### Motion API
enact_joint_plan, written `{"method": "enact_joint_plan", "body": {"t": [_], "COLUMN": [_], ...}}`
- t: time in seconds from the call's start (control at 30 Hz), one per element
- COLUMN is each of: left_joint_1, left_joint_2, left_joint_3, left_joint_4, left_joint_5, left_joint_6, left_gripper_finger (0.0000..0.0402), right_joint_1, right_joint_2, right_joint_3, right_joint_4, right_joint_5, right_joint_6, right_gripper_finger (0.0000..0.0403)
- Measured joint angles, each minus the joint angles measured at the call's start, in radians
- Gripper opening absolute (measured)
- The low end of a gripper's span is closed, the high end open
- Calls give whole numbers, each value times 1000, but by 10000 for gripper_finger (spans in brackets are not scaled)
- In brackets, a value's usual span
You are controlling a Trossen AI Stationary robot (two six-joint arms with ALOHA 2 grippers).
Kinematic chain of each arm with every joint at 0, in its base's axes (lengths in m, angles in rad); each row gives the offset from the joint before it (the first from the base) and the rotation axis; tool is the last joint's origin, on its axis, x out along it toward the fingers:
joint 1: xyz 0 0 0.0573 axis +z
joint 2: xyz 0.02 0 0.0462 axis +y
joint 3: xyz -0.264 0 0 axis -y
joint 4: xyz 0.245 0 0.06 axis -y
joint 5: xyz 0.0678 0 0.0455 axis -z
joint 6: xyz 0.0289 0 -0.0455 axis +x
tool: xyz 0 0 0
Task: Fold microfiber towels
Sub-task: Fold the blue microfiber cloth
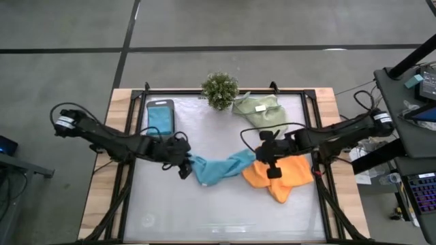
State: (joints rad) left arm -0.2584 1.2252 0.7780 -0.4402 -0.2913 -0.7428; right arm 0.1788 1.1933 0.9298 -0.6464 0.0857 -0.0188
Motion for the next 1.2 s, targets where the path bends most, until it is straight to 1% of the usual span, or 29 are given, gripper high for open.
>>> {"method": "enact_joint_plan", "body": {"t": [0.13, 0.27, 0.3, 0.37, 0.43, 0.63, 0.77, 1.07, 1.2], "left_joint_1": [-30, -125, -149, -184, -197, -208, -199, -182, -180], "left_joint_2": [64, 170, 200, 261, 317, 477, 541, 566, 566], "left_joint_3": [2, 14, 21, 38, 55, 82, 83, 65, 35], "left_joint_4": [134, 368, 414, 463, 469, 512, 559, 561, 568], "left_joint_5": [-2, -1, -19, -100, -139, -143, -82, -84, -83], "left_joint_6": [280, 601, 650, 693, 696, 648, 571, 416, 380], "left_gripper_finger": [172, 173, 173, 173, 173, 173, 173, 172, 152], "right_joint_1": [-12, -23, -25, -28, -29, -29, -29, -29, -29], "right_joint_2": [49, 92, 99, 111, 120, 137, 140, 148, 147], "right_joint_3": [-1, -1, -1, -1, -1, -1, -2, -2, -2], "right_joint_4": [1, 6, 8, 9, 16, 53, 66, 85, 88], "right_joint_5": [3, 2, 4, 3, 3, 3, 3, 2, 2], "right_joint_6": [-5, -6, -6, -7, -7, -19, -21, -26, -22], "right_gripper_finger": [8, 8, 8, 8, 8, 8, 8, 8, 8]}}
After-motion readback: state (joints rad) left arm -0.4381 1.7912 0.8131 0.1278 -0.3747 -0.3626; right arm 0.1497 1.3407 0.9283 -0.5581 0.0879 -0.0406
